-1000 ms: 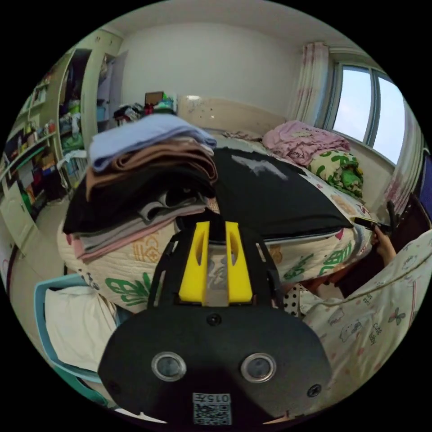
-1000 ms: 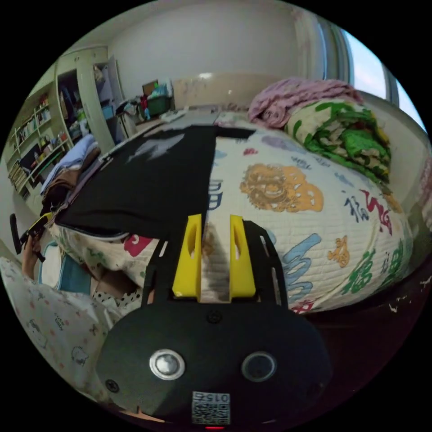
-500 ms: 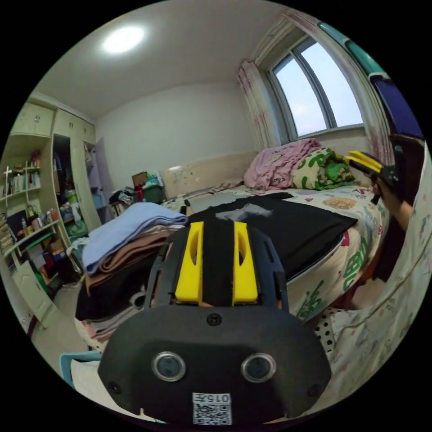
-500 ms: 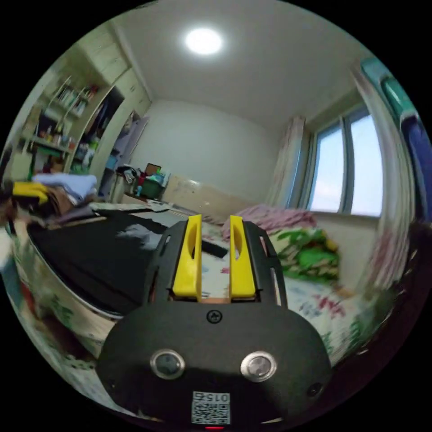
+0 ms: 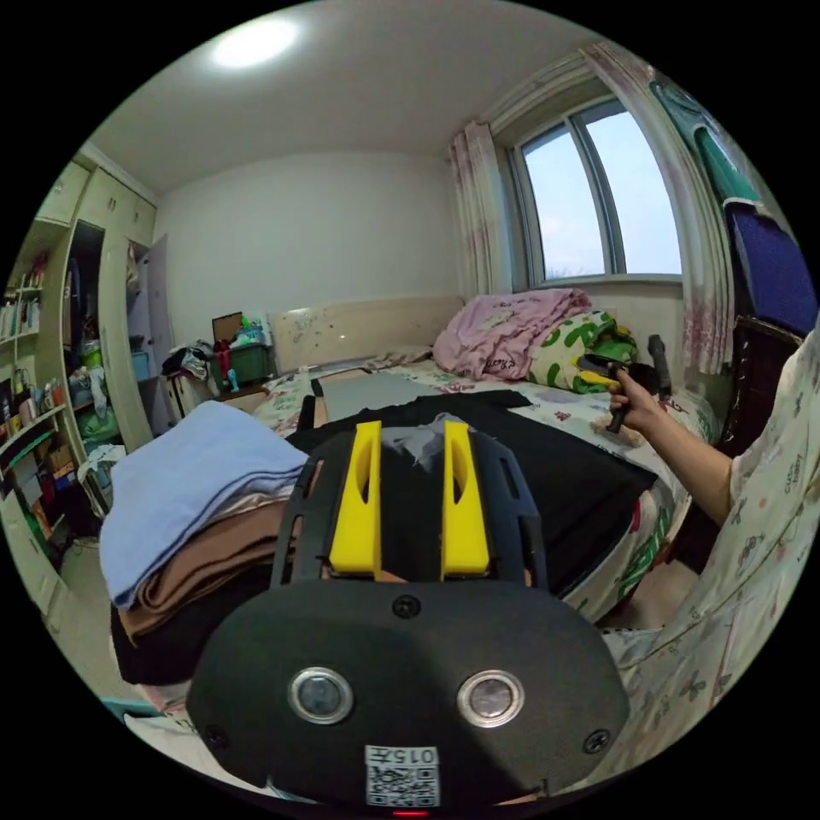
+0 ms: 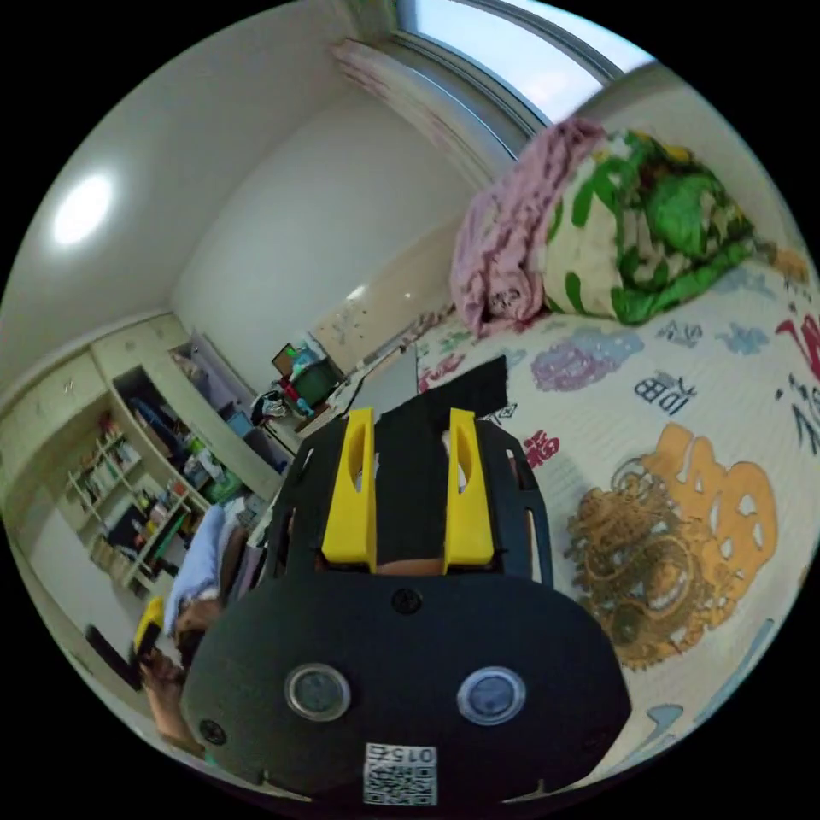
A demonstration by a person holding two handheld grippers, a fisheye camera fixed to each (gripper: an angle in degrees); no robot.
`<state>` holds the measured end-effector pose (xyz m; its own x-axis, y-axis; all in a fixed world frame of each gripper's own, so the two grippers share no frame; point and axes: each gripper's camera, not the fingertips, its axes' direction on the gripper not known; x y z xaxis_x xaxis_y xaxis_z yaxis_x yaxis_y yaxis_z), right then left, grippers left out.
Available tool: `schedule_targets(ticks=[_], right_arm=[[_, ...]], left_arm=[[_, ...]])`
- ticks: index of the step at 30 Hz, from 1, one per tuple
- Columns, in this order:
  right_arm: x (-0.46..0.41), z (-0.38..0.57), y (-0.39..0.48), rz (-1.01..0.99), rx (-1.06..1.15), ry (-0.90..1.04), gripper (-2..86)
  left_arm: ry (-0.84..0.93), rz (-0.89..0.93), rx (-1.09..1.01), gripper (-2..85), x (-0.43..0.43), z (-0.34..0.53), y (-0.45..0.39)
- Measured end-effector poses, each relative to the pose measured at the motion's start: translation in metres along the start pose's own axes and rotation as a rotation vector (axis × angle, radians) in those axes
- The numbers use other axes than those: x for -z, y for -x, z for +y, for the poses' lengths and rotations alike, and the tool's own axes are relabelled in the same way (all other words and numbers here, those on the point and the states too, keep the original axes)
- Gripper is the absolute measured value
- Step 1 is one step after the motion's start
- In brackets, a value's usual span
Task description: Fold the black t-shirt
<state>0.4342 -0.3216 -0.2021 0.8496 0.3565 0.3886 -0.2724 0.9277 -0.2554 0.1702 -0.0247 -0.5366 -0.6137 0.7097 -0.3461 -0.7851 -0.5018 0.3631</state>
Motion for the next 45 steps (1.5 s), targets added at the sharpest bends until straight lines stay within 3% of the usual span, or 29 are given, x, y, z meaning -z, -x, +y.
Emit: schedule_targets(ticks=[5, 11, 15, 20, 23, 27, 30, 34, 38, 45], right_arm=[[-0.114, -0.142, -0.060, -0.033, -0.314, 0.081, 13.5], [-0.216, -0.241, -0.081, 0.101, -0.420, 0.206, 11.4], [-0.233, -0.261, -0.066, 0.130, -0.316, 0.146, 6.4], [-0.230, -0.282, -0.084, -0.109, -0.407, 0.091, 2.5], [-0.241, -0.295, -0.063, -0.070, -0.370, 0.103, 1.6], [-0.259, -0.300, -0.030, -0.038, -0.287, 0.143, 1.3], [-0.275, -0.295, -0.010, -0.050, -0.239, 0.179, 1.3], [-0.283, -0.276, -0.001, -0.084, -0.249, 0.177, 1.3], [-0.287, -0.244, 0.027, -0.062, -0.168, 0.158, 1.3], [-0.285, -0.184, 0.137, -0.198, 0.274, 0.193, 1.3]], left_arm=[[0.099, 0.080, -0.012, 11.1, -0.123, -0.039, -0.019], [0.160, 0.269, -0.063, 11.3, -0.316, -0.107, -0.065], [0.235, 0.403, -0.128, 11.3, -0.483, -0.153, -0.129], [0.363, 0.495, -0.182, 11.0, -0.693, -0.190, -0.235], [0.481, 0.600, -0.153, 10.3, -0.826, -0.198, -0.310], [0.693, 0.561, -0.162, 10.9, -0.990, -0.184, -0.404], [0.791, 0.509, -0.189, 11.6, -1.068, -0.160, -0.449], [0.789, 0.479, -0.268, 10.6, -1.097, -0.130, -0.478], [0.720, 0.468, -0.228, 1.9, -1.089, -0.114, -0.467], [0.375, 0.301, -0.039, 0.2, -0.936, -0.098, -0.329]])
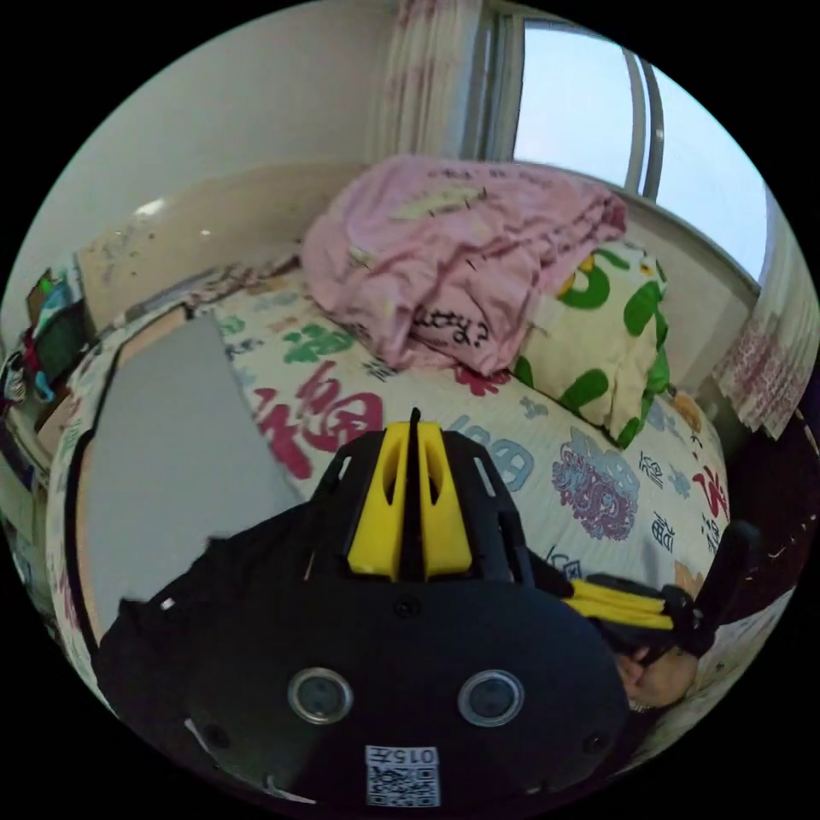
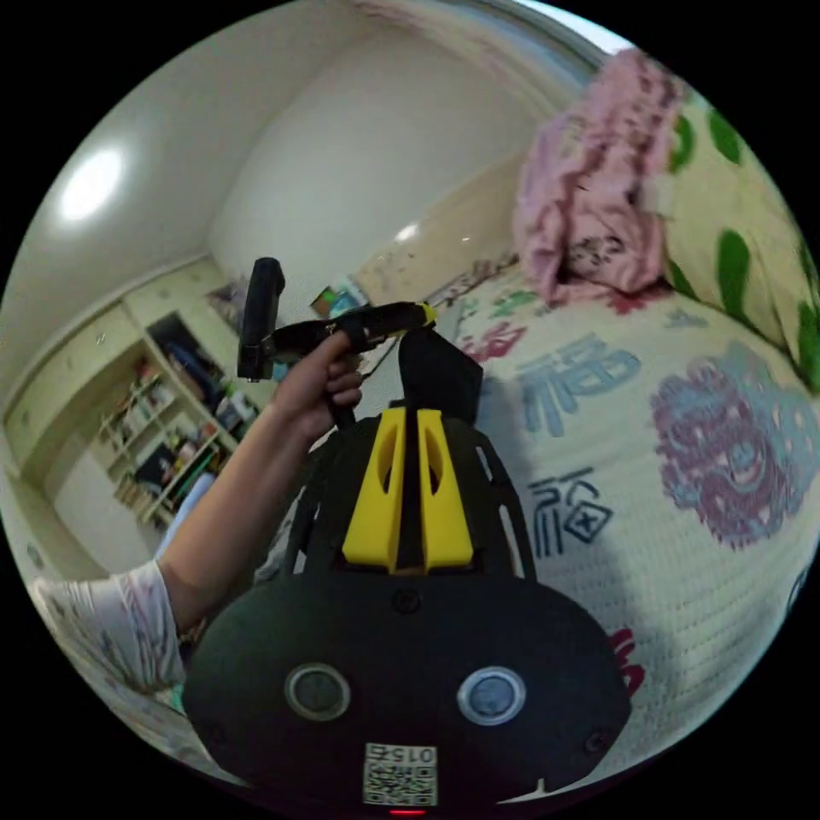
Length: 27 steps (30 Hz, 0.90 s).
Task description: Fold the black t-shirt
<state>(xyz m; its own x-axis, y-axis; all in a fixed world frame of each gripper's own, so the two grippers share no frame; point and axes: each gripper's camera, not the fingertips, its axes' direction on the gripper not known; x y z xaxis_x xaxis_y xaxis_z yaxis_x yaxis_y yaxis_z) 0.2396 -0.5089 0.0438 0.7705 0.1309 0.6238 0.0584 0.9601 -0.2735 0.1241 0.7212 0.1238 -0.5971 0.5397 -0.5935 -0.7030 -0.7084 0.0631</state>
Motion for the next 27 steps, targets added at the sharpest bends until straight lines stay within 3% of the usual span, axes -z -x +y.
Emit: schedule_targets(ticks=[4, 8, 13, 17, 21, 27], right_arm=[[-0.045, 0.044, 0.068, -0.143, 0.275, 0.147, 1.9], [-0.111, 0.094, 0.098, -0.244, 0.422, 0.412, 4.1], [-0.116, 0.115, 0.083, -0.086, 0.468, 0.376, 8.8], [-0.153, 0.133, 0.035, 0.016, 0.378, 0.389, 8.6], [-0.201, 0.156, 0.020, 0.004, 0.368, 0.440, 8.8], [-0.264, 0.182, 0.000, 0.108, 0.380, 0.501, 7.6]], left_arm=[[-0.012, -0.136, 0.011, 0.3, 0.071, 0.092, 0.028], [0.104, -0.228, 0.053, 1.6, 0.090, 0.191, 0.042], [0.063, -0.250, 0.131, 7.0, 0.094, 0.259, 0.038], [0.127, -0.134, 0.001, 7.7, 0.079, 0.275, 0.000], [0.186, 0.237, -0.210, 8.2, 0.045, 0.290, -0.060], [0.338, 0.299, -0.335, 8.0, -0.008, 0.317, -0.118]])
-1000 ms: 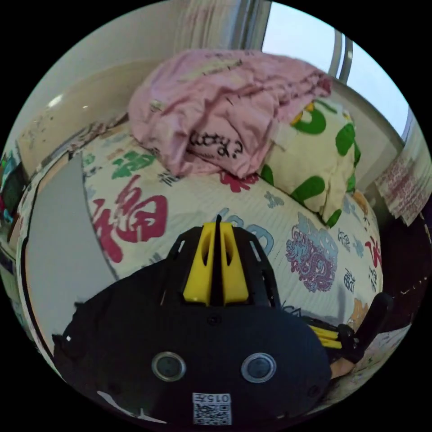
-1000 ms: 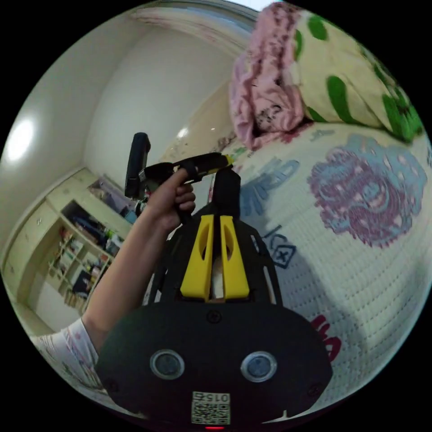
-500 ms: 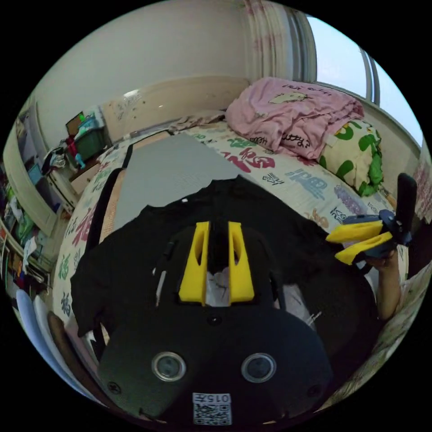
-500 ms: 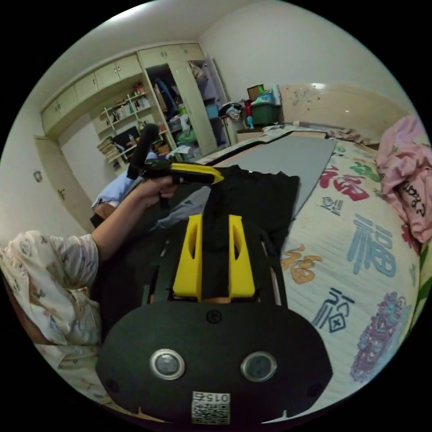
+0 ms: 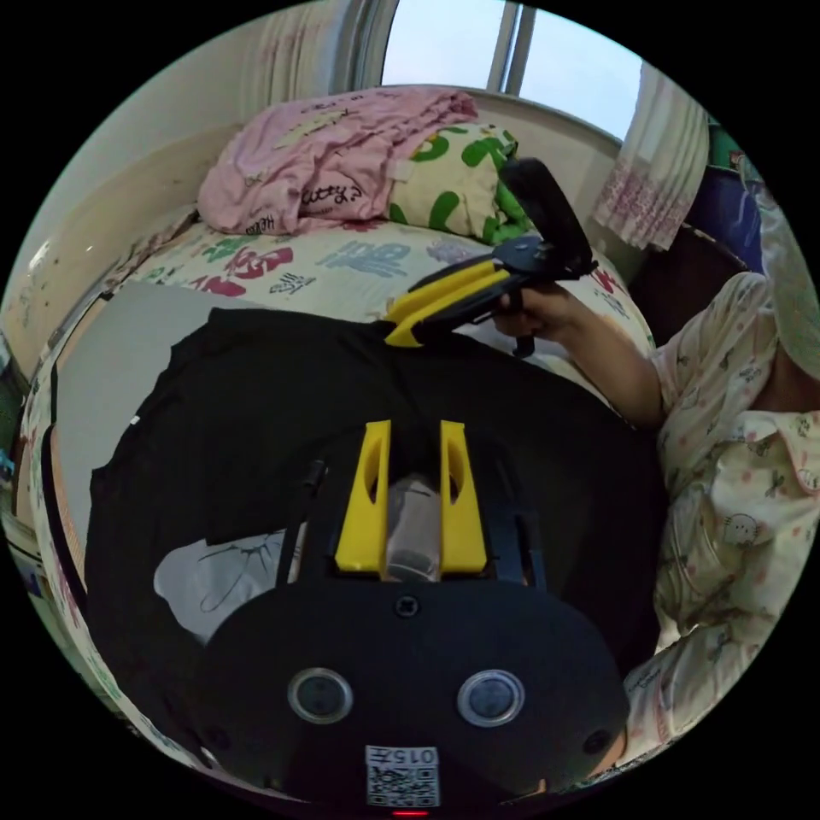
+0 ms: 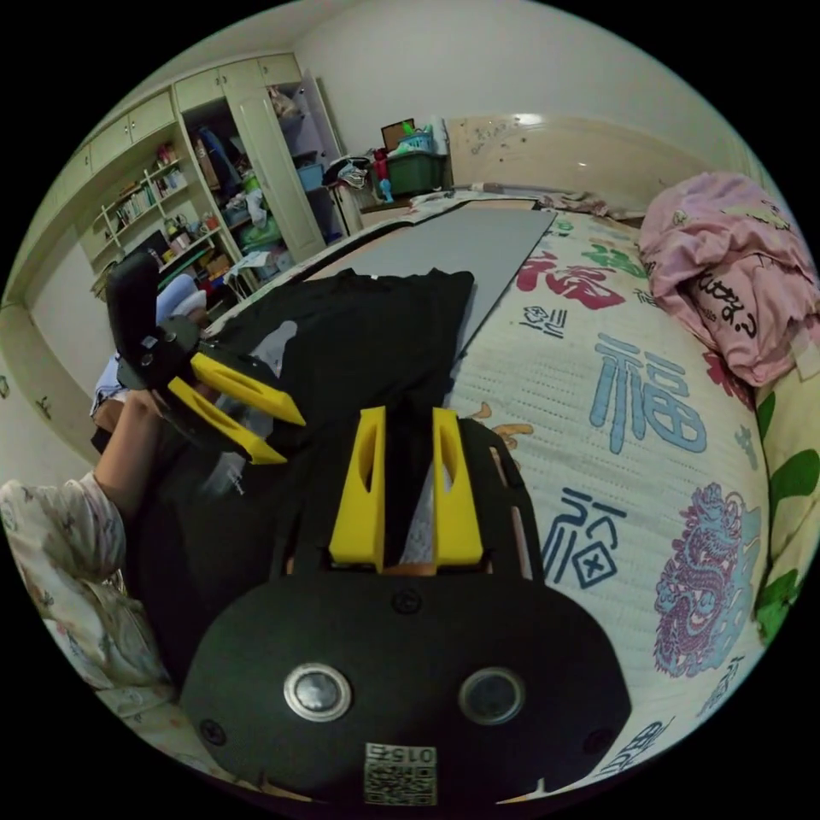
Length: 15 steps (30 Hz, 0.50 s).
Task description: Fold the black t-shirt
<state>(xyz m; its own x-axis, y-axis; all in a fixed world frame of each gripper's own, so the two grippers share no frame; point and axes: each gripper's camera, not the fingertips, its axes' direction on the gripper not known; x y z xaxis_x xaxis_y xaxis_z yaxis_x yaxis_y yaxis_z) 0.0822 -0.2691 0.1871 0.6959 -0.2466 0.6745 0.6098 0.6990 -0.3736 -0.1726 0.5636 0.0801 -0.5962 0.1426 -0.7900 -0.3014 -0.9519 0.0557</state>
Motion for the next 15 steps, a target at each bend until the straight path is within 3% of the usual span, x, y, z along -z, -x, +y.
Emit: schedule_targets(ticks=[5, 9, 15], right_arm=[[-0.030, 0.004, -0.040, 0.006, -0.046, 0.003, 0.7], [-0.052, 0.005, -0.062, 0.059, -0.044, 0.040, -0.3], [-0.090, 0.005, -0.092, 0.115, -0.026, 0.084, -0.5]], left_arm=[[-0.022, 0.014, 0.010, 3.9, -0.015, 0.009, -0.013], [-0.043, 0.038, -0.043, 0.1, -0.021, 0.019, -0.031], [-0.021, 0.053, -0.063, 1.2, -0.029, 0.035, -0.048]])
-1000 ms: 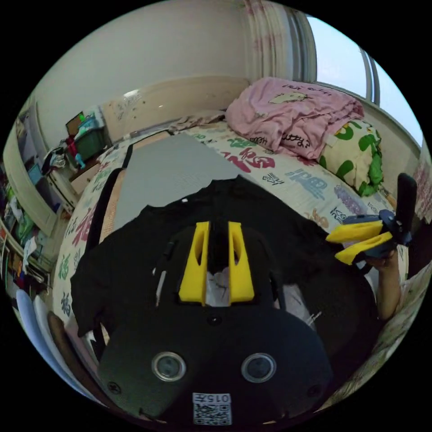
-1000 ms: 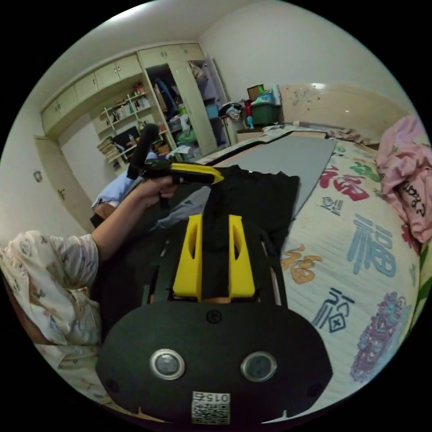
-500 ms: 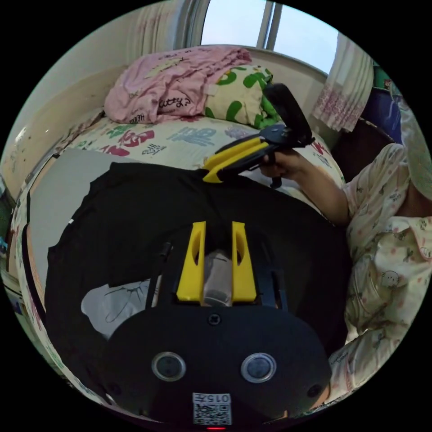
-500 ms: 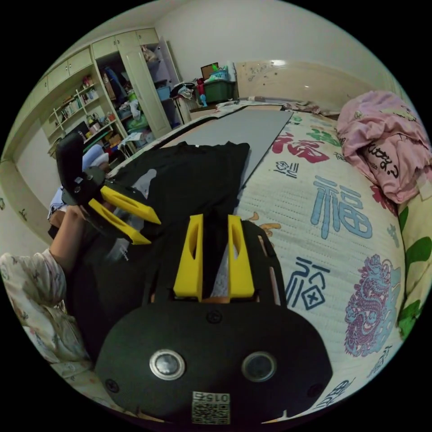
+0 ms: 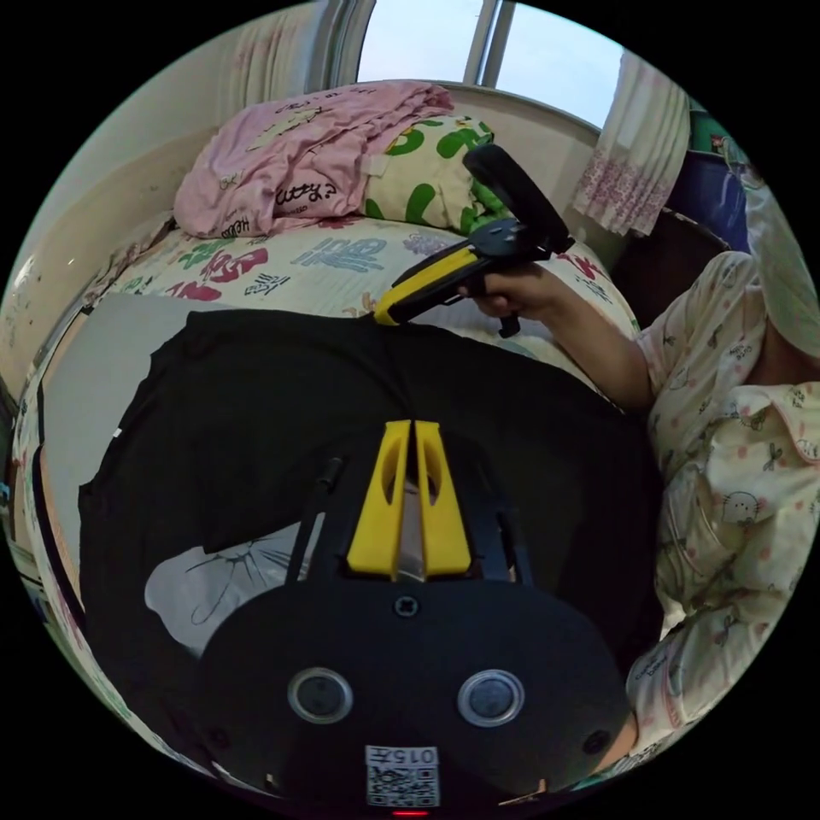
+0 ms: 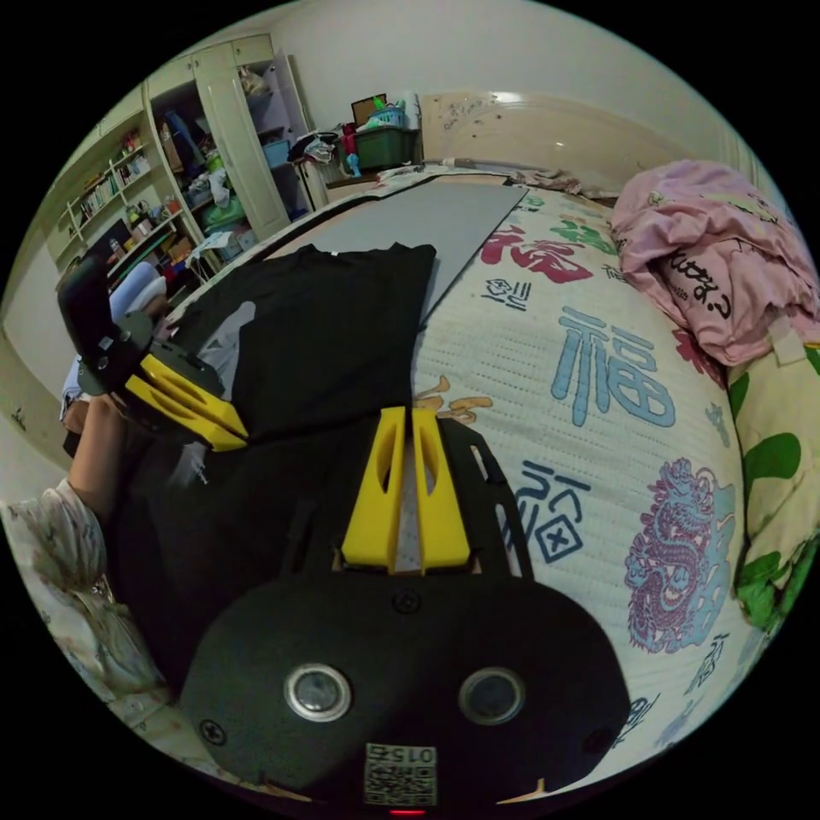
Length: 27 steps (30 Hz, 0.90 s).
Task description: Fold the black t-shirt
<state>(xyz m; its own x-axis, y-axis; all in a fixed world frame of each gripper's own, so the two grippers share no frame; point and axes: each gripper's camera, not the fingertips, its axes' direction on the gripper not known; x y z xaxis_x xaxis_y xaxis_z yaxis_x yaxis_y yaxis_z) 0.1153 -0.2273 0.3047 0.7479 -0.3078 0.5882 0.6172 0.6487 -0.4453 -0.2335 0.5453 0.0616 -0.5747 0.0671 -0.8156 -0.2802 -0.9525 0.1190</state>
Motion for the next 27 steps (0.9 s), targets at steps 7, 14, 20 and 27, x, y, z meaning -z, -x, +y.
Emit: schedule_targets(ticks=[7, 14, 20, 27], right_arm=[[-0.020, 0.009, -0.062, -0.068, -0.027, -0.035, -0.3], [-0.040, 0.023, -0.113, -0.056, -0.020, -0.030, -0.3], [-0.052, 0.042, -0.157, -0.023, -0.014, -0.024, -0.1], [-0.052, 0.076, -0.200, 0.067, 0.024, -0.035, 4.4]], left_arm=[[-0.241, -0.171, 0.334, 6.7, 0.073, 0.061, 0.042], [-0.099, -0.264, 0.610, 7.3, 0.056, 0.129, 0.088], [-0.072, -0.310, 0.601, 0.6, 0.057, 0.147, 0.084], [-0.043, -0.362, 0.564, 0.2, 0.055, 0.154, 0.074]])
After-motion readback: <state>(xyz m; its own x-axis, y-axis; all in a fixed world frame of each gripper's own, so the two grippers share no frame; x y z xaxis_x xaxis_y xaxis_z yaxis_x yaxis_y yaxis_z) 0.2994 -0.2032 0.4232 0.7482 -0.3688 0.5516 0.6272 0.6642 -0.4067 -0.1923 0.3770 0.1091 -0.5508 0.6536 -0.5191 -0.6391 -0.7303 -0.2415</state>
